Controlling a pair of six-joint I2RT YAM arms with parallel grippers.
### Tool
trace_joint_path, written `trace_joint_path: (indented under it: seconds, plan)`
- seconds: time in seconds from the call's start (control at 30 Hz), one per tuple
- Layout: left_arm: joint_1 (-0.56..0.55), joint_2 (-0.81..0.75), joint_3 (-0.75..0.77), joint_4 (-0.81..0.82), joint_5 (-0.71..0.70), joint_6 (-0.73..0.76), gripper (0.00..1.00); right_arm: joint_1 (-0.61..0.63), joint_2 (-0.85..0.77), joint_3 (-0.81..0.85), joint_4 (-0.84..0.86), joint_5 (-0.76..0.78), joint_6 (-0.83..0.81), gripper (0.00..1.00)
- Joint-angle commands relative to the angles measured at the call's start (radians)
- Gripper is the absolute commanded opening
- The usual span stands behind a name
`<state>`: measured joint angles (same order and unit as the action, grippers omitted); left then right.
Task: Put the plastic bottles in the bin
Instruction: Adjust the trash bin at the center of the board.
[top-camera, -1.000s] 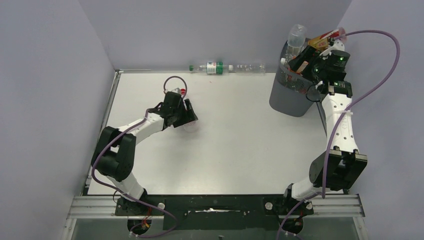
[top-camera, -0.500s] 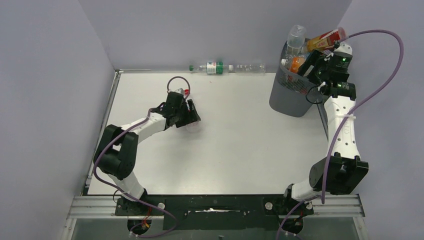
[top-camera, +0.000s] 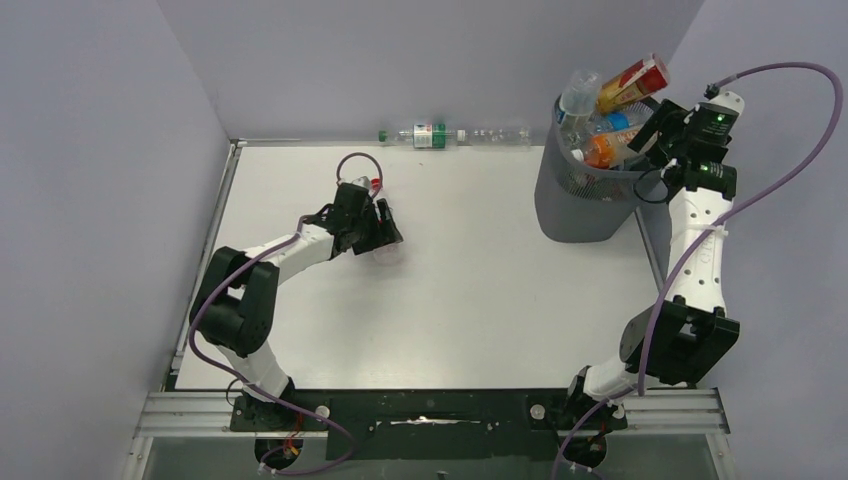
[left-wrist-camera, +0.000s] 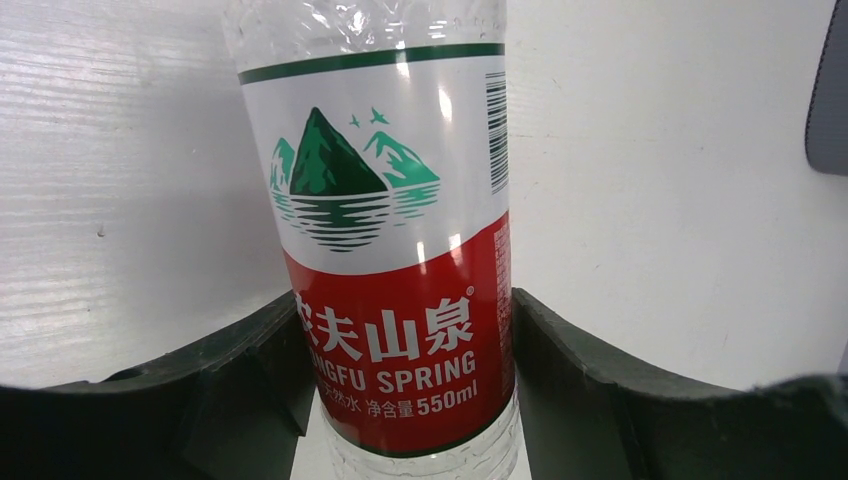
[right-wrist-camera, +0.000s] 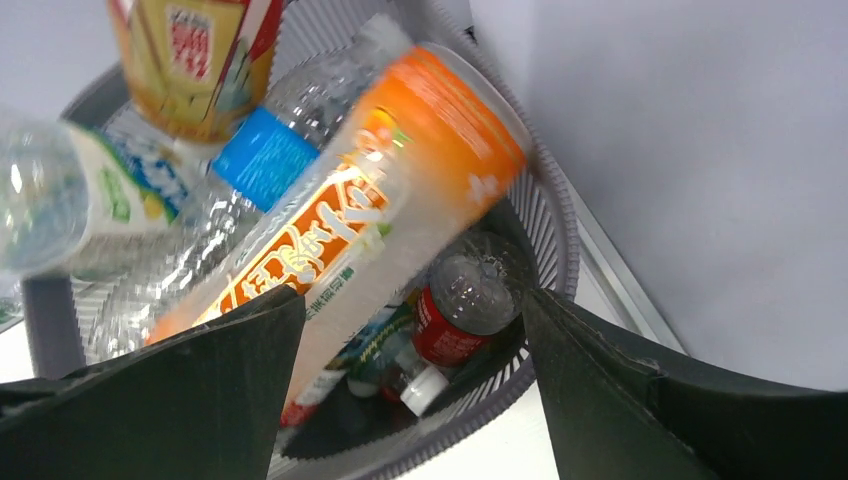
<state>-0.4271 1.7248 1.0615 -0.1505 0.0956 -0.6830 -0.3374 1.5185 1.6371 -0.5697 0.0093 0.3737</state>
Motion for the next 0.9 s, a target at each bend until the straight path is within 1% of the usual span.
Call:
trace_joint_path:
  seconds: [0.0, 0.07, 0.2, 0.37, 0.47, 0.6, 0.67, 0.77, 0.87]
  plan:
    - [-0.006, -0.002, 0.050, 0.057, 0.016, 0.022, 0.62, -0.032, 0.029, 0.052, -0.073, 0.090, -0.022, 0.83]
    - [-0.006, -0.002, 0.052, 0.057, 0.018, 0.022, 0.62, -0.046, 0.040, 0.069, -0.074, 0.089, -0.021, 0.83]
    - [-0.005, 0.001, 0.063, 0.058, 0.028, 0.021, 0.62, -0.046, 0.031, 0.065, -0.052, 0.025, -0.006, 0.84]
    - [-0.010, -0.005, 0.113, 0.055, 0.055, 0.020, 0.62, -0.025, -0.011, 0.054, -0.003, -0.044, 0.006, 0.88]
    - [-0.013, -0.019, 0.150, 0.047, 0.070, 0.022, 0.62, 0.000, -0.044, 0.052, 0.014, -0.061, 0.009, 0.90]
    - [-0.014, -0.046, 0.182, 0.057, 0.123, 0.023, 0.62, 0.064, -0.081, 0.053, 0.025, -0.053, 0.001, 0.92]
    - [-0.013, -0.069, 0.190, 0.058, 0.141, 0.025, 0.62, 0.077, -0.086, 0.060, 0.023, -0.077, 0.001, 0.93]
    - [-0.013, -0.099, 0.185, 0.078, 0.208, 0.024, 0.62, 0.100, -0.094, 0.072, 0.008, -0.116, 0.010, 0.93]
    - [-0.009, -0.128, 0.175, 0.138, 0.334, 0.013, 0.62, 0.164, -0.109, 0.061, 0.003, -0.158, 0.011, 0.94]
